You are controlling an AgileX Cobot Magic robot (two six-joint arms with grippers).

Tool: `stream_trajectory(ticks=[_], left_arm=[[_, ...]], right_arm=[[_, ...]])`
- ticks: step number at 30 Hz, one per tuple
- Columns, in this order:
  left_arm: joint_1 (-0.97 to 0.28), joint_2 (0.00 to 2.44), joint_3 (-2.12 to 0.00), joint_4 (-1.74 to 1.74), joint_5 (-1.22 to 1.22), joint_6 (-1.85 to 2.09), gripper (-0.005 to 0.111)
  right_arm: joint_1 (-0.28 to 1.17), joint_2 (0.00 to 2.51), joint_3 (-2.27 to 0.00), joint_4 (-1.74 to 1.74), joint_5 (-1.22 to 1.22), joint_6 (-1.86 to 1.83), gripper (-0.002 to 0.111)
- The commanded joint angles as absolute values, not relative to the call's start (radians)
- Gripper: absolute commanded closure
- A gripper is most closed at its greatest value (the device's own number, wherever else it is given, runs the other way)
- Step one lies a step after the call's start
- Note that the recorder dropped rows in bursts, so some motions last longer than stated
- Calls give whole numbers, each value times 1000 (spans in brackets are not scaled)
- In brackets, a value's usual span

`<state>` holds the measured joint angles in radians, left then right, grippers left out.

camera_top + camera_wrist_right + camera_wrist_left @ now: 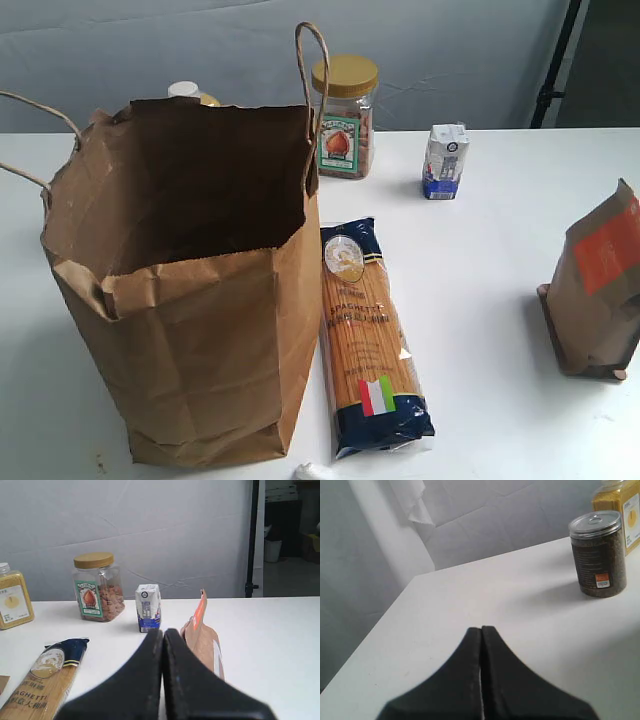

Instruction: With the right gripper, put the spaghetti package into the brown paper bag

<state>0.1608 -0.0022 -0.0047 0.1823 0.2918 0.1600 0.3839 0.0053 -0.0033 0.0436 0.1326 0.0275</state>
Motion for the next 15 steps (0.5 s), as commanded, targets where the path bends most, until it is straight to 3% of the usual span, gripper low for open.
stream_trajectory(ticks=[1,7,15], left_arm=[[159,0,0,178,287,156,107],[159,0,0,178,287,156,107],[159,0,0,178,287,156,107]], right_arm=[[377,0,0,46,133,30,108],[377,0,0,61,133,31,108],[389,0,-31,415,83,103,108]])
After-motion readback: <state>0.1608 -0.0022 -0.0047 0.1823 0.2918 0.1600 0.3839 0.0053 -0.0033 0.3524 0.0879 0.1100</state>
